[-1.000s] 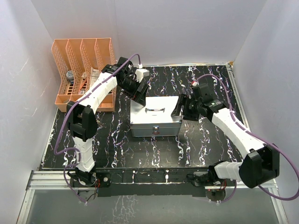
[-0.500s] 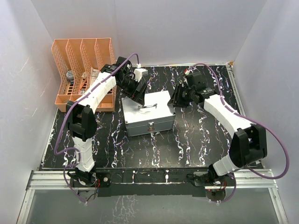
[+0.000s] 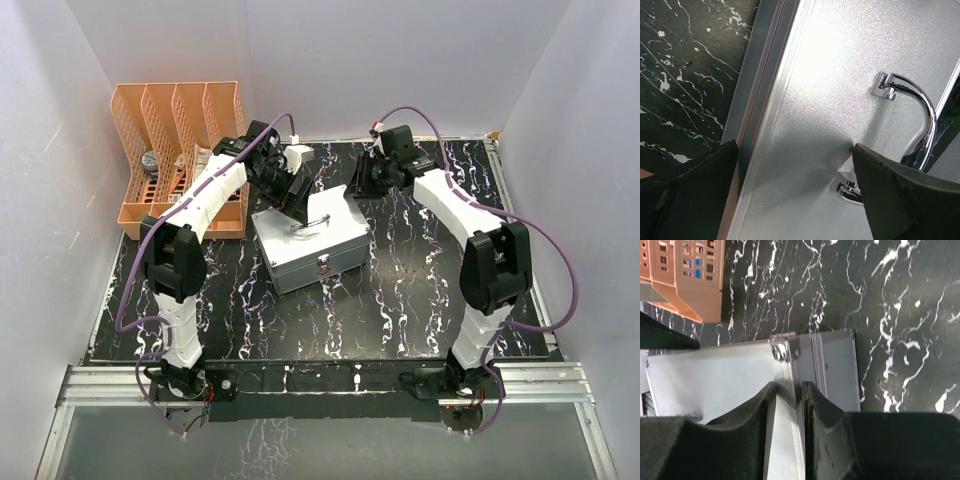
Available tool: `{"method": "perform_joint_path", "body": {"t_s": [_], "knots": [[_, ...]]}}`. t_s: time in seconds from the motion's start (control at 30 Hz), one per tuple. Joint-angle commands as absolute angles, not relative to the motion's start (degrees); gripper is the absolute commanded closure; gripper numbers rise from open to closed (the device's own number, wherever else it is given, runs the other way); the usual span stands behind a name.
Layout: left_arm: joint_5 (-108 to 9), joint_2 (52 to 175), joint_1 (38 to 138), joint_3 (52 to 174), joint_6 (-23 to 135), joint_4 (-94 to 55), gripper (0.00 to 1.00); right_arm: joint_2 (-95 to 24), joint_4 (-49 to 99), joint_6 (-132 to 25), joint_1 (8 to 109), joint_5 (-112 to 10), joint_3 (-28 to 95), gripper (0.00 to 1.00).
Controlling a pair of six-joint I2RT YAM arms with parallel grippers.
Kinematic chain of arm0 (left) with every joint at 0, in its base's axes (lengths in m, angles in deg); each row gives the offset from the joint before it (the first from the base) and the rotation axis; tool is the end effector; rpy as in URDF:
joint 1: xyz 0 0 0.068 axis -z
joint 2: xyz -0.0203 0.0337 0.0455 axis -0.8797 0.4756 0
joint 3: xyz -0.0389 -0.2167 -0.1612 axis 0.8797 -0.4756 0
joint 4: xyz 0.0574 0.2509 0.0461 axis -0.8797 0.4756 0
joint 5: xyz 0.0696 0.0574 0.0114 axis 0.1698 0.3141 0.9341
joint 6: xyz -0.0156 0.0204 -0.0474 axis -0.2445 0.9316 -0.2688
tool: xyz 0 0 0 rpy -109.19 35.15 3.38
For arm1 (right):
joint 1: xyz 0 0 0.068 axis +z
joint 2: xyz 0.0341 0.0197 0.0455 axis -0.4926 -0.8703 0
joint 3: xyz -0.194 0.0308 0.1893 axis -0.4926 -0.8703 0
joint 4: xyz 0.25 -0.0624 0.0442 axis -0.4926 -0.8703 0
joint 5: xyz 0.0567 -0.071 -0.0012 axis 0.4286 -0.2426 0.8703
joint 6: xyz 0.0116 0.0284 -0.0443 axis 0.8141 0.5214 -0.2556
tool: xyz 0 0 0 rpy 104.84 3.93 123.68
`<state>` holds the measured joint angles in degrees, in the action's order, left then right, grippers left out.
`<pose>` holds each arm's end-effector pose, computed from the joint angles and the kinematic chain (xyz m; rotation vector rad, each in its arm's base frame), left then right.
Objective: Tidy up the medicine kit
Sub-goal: Close the medicine box at the center of the board.
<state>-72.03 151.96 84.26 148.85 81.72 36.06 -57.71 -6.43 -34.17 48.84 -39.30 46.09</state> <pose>0.3907 -0.1829 0.2960 0.9916 2.3708 -0.7557 0.3795 0.1459 0.2841 -0.0215 2.4831 0.7621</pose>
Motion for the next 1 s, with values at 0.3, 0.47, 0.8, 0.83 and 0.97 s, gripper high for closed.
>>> {"method": "perform_joint_path", "body": {"t_s": [0.3,0.47,0.8,0.83,0.97], "knots": [[-72.3,150.3,85.5,146.1,81.0,38.2,0.06,-70.3,-11.4,-41.1,49.5,-42.3,53.9,0.88],[-72.7,151.2,85.6,147.0,80.3,38.0,0.06,-73.8,-12.9,-42.4,49.5,-42.1,58.2,0.93],[-72.2,152.5,85.6,147.7,79.4,37.6,0.06,-72.5,-15.5,-42.2,48.0,-50.6,65.5,0.97],[-72.0,152.5,85.6,147.8,79.4,37.6,0.05,-70.1,-15.5,-42.2,48.0,-53.6,65.1,0.9],[-71.4,152.0,85.6,147.2,79.3,37.6,0.05,-57.7,-12.1,-42.9,47.9,-64.2,57.8,0.47]]}}
